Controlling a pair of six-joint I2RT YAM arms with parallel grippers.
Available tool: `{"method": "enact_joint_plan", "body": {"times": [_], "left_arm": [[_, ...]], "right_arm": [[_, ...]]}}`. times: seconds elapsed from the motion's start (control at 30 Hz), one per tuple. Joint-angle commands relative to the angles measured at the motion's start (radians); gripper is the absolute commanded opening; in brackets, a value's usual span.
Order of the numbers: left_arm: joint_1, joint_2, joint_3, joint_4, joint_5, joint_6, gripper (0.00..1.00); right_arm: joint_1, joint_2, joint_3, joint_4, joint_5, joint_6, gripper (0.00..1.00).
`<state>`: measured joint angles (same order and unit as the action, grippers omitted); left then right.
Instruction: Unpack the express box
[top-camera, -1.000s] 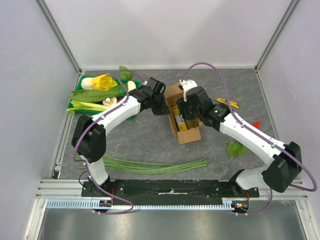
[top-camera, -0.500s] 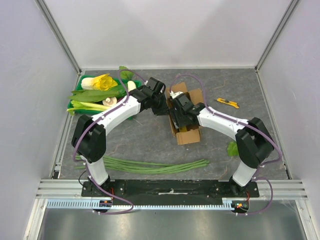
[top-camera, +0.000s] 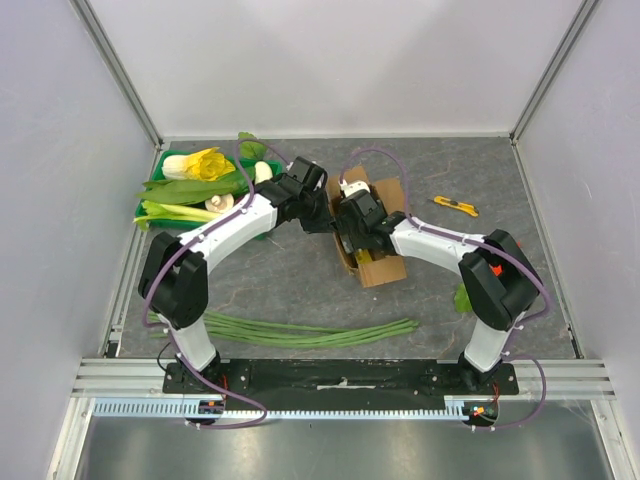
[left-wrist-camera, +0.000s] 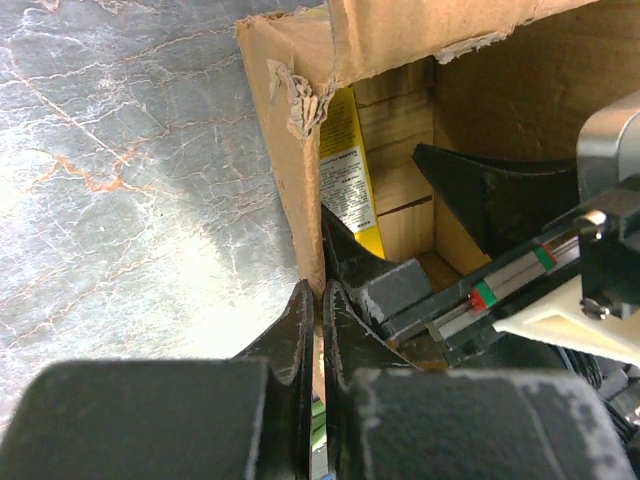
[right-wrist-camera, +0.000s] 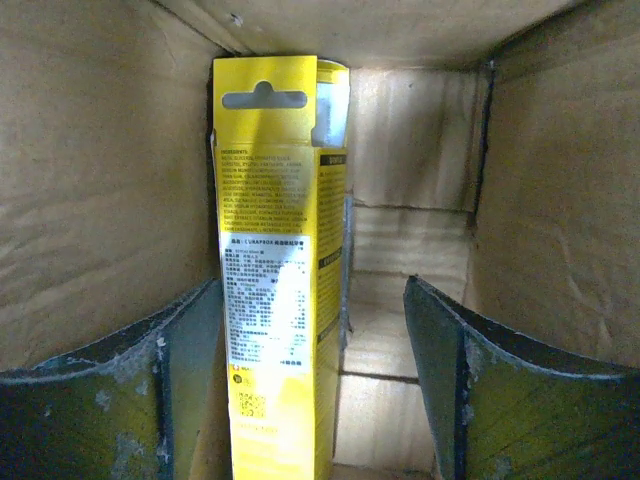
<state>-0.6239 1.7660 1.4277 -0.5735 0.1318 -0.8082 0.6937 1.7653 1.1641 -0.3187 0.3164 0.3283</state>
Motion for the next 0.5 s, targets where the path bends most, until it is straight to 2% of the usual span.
{"method": "enact_joint_plan", "body": {"times": [0.0, 0.17, 0.27, 0.3, 0.4, 0.47], "left_arm": [[-0.007, -0.077, -0.003, 0.064, 0.061, 0.047, 0.02], [-0.003, -0.082, -0.006, 0.054, 0.068, 0.066, 0.02], [0.001, -0.083, -0.004, 0.043, 0.068, 0.070, 0.02], [0.003, -0.085, -0.003, 0.043, 0.068, 0.072, 0.02], [0.007, -0.082, 0.005, 0.032, 0.066, 0.072, 0.02], [0.010, -0.076, 0.013, 0.017, 0.062, 0.072, 0.02]], "right_arm": [[0.003, 0.031, -0.044, 0.139, 0.016, -0.009, 0.80], [0.003, 0.059, -0.066, 0.185, 0.032, -0.006, 0.76], [0.003, 0.066, -0.067, 0.181, 0.059, 0.006, 0.67], [0.003, 0.057, -0.070, 0.179, 0.061, 0.011, 0.60], [0.003, 0.024, -0.076, 0.175, 0.072, 0.023, 0.49], [0.003, 0.007, -0.080, 0.176, 0.070, 0.029, 0.46]]}}
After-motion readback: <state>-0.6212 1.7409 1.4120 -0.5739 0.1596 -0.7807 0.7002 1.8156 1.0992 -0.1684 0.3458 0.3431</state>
